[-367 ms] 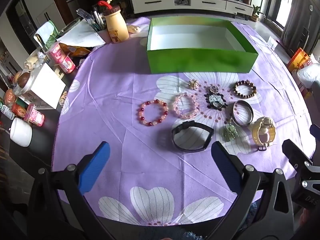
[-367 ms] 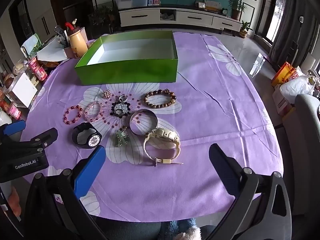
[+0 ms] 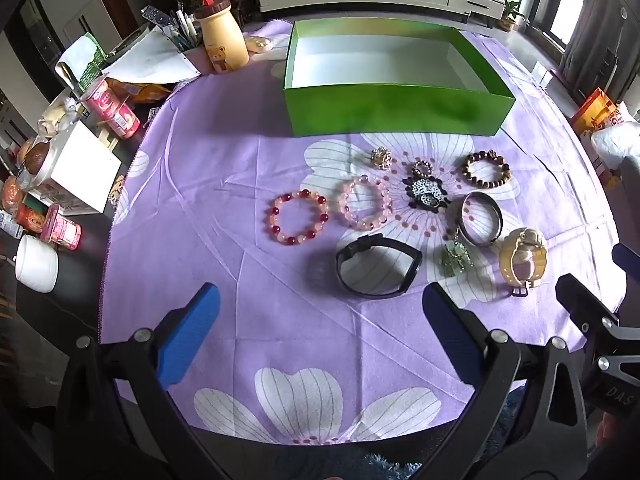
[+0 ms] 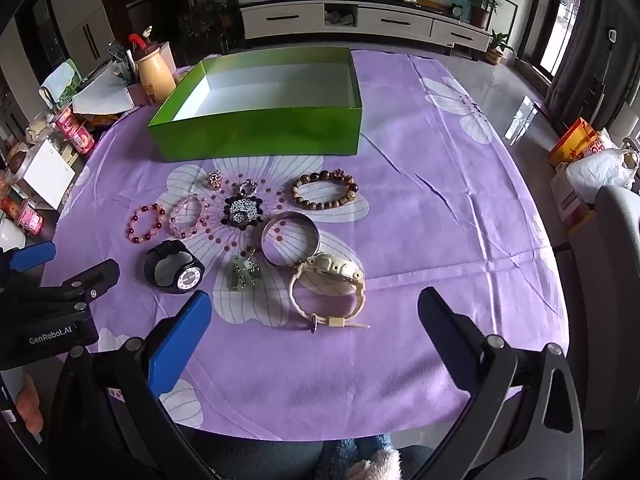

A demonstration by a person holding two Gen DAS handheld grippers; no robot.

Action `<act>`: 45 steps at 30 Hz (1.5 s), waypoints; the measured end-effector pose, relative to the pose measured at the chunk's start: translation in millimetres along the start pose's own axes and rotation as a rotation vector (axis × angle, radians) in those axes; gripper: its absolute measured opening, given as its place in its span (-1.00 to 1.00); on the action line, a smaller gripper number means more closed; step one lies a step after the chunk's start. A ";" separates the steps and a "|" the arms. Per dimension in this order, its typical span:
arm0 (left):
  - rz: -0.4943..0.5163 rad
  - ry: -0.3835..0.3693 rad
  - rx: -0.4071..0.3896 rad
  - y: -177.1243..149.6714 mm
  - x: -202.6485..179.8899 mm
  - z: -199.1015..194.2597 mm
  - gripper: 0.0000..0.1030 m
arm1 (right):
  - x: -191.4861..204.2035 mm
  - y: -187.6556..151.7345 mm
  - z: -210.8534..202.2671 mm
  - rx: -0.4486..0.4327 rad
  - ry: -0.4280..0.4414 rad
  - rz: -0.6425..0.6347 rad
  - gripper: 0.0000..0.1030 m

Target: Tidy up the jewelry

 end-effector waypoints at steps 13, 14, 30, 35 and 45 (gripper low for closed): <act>0.001 -0.002 0.044 8.3 -0.9 4.9 0.96 | 1.2 -0.9 4.5 0.014 0.008 0.001 0.97; 0.002 -0.001 0.045 8.6 -0.9 5.3 0.96 | 0.8 -1.0 4.7 0.015 0.008 0.002 0.97; 0.002 0.006 0.073 8.7 -3.4 14.4 0.96 | -1.4 -0.5 10.2 0.028 0.019 0.004 0.97; 0.003 0.005 0.074 8.6 -3.9 14.9 0.96 | -1.4 -0.6 10.2 0.028 0.019 0.004 0.97; 0.005 0.002 0.076 7.7 -6.0 16.7 0.96 | -1.1 -1.7 11.7 0.030 0.022 0.003 0.97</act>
Point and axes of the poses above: each gripper's, at about its wrist camera, not at the fingertips, and z roughly the way its jaws point, x to its left, y to its top, the point moved 4 cm from there along z, roughly the way its jaws point, and after that the axes turned 10 degrees about -z, right-handed, at the moved point
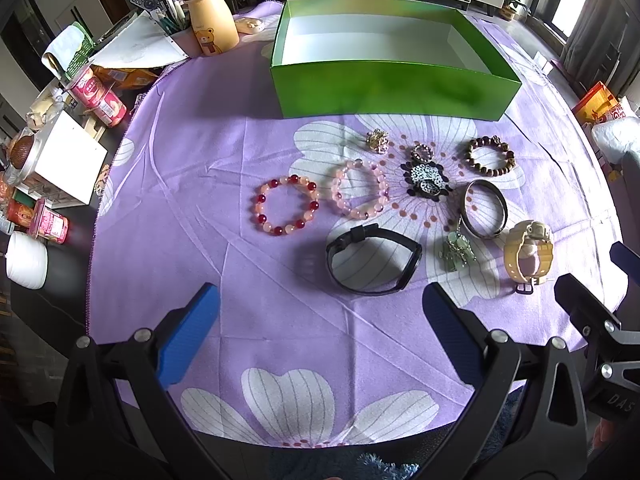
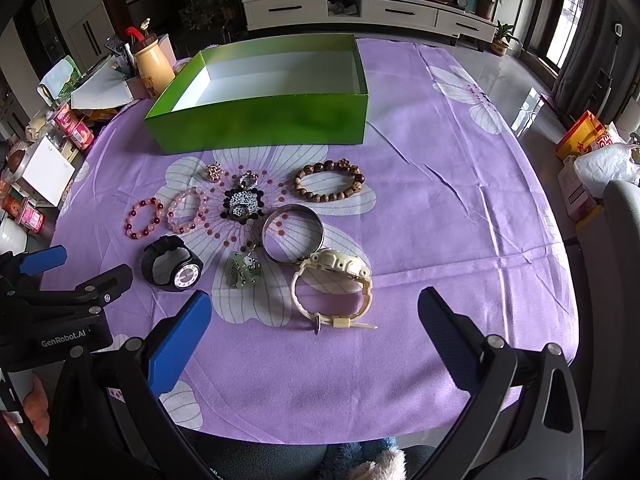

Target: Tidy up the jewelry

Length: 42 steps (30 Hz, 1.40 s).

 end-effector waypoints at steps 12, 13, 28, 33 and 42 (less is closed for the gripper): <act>0.001 -0.002 -0.001 -0.4 -1.7 1.1 0.96 | 0.1 0.3 -0.4 0.001 0.001 -0.001 0.97; 0.001 -0.002 0.000 -0.2 -1.5 1.1 0.96 | 0.0 0.5 -0.5 0.001 0.000 -0.001 0.97; 0.003 -0.012 0.004 1.5 -1.6 -0.4 0.96 | 2.2 1.2 -1.1 0.001 0.004 -0.003 0.97; 0.005 -0.016 0.006 1.6 -1.4 -0.8 0.96 | 2.6 1.7 -1.5 0.000 0.006 -0.002 0.97; -0.036 -0.108 0.006 4.5 3.5 2.3 0.96 | -0.6 -0.1 -7.1 -0.063 0.084 -0.002 0.97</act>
Point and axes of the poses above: each gripper's, at about its wrist camera, not at the fingertips, and z roughly the way its jaws point, x to its left, y to its top, the point moved 4 cm from there along z, roughly the way its jaws point, and after that the axes turned 10 degrees about -z, right-handed, at the moved point
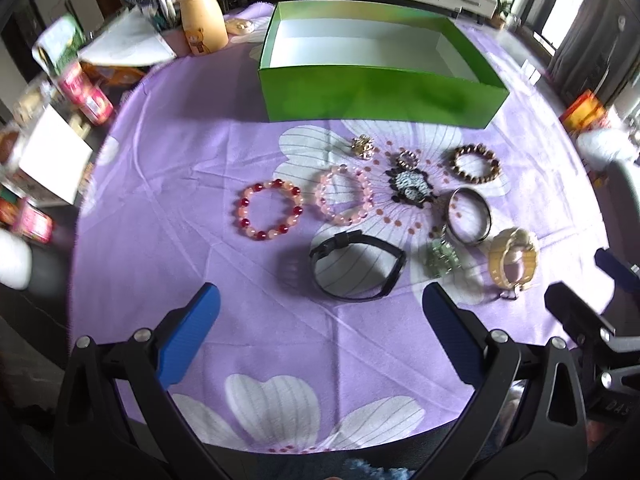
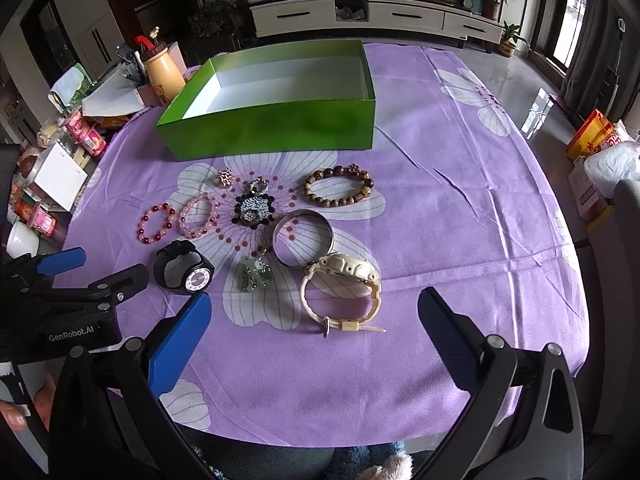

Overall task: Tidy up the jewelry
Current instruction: 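Grasp the black watch with the left tool while the right tool grasps the white watch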

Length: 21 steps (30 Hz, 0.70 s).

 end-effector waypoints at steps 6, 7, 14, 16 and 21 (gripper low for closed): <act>-0.107 -0.068 0.013 3.5 25.1 15.2 0.96 | -4.1 -10.1 -9.7 -0.111 0.059 -0.048 0.97; -0.102 -0.075 0.003 2.7 26.7 17.2 0.96 | -5.1 -12.2 -9.3 -0.118 0.065 -0.052 0.97; -0.008 -0.080 -0.063 -3.5 28.5 34.6 0.95 | 4.9 -35.9 7.9 -0.134 0.086 -0.158 0.63; 0.017 -0.073 -0.063 -4.8 26.7 41.4 0.75 | 10.0 -38.5 13.3 -0.131 0.093 -0.187 0.49; 0.036 -0.086 -0.019 -7.6 21.4 59.7 0.37 | 17.1 -34.3 30.2 -0.108 0.076 -0.249 0.18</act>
Point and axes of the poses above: each gripper's, at about its wrist camera, not at the fingertips, and z roughly the way its jaws point, x to its left, y to its top, the point moved 4 cm from there along z, roughly the way its jaws point, and after that the axes turned 10 degrees about -z, right-handed, at the moved point
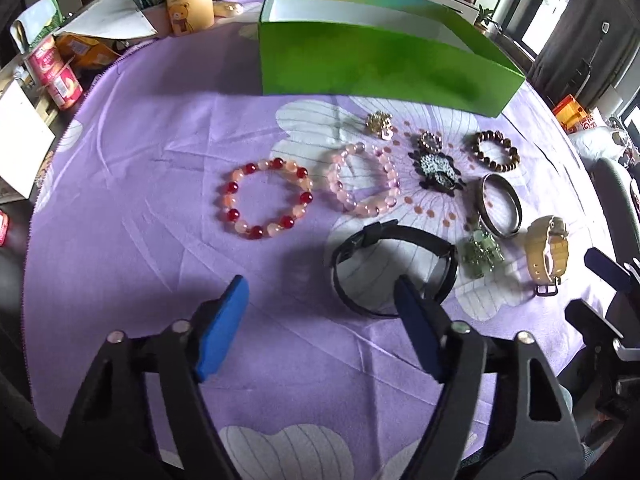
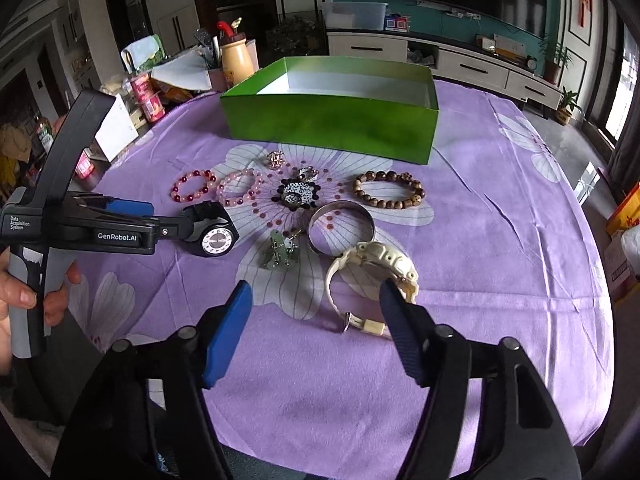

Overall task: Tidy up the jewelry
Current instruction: 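Grasp the black watch with the left tool while the right tool grasps the white watch, then carry both watches into the green box and open both tools to release them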

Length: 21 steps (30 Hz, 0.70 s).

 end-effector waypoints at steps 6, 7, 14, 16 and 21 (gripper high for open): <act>0.007 -0.029 0.032 2.5 -5.4 8.5 -0.21 | 0.4 1.2 26.1 0.057 0.002 -0.033 -0.30; 0.011 -0.032 0.035 3.1 -6.7 9.3 -0.30 | 0.7 0.9 30.5 0.070 -0.002 -0.038 -0.40; 0.013 -0.041 0.042 5.4 -10.6 12.5 -0.83 | 2.1 0.4 43.3 0.088 -0.032 -0.064 -0.93; 0.015 -0.041 0.038 5.6 -10.8 12.9 -0.92 | 0.0 0.5 42.3 0.077 -0.031 -0.052 -0.94; 0.017 -0.060 0.010 6.5 -14.6 6.7 -0.94 | -8.2 4.8 28.8 0.032 -0.035 -0.011 -0.95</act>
Point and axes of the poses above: each gripper's, at about its wrist camera, not at the fingertips, and z roughly the way its jaws point, x to its left, y to its top, the point moved 4 cm from there along z, roughly the way its jaws point, and after that the axes turned 10 degrees about -z, right-handed, at the moved point
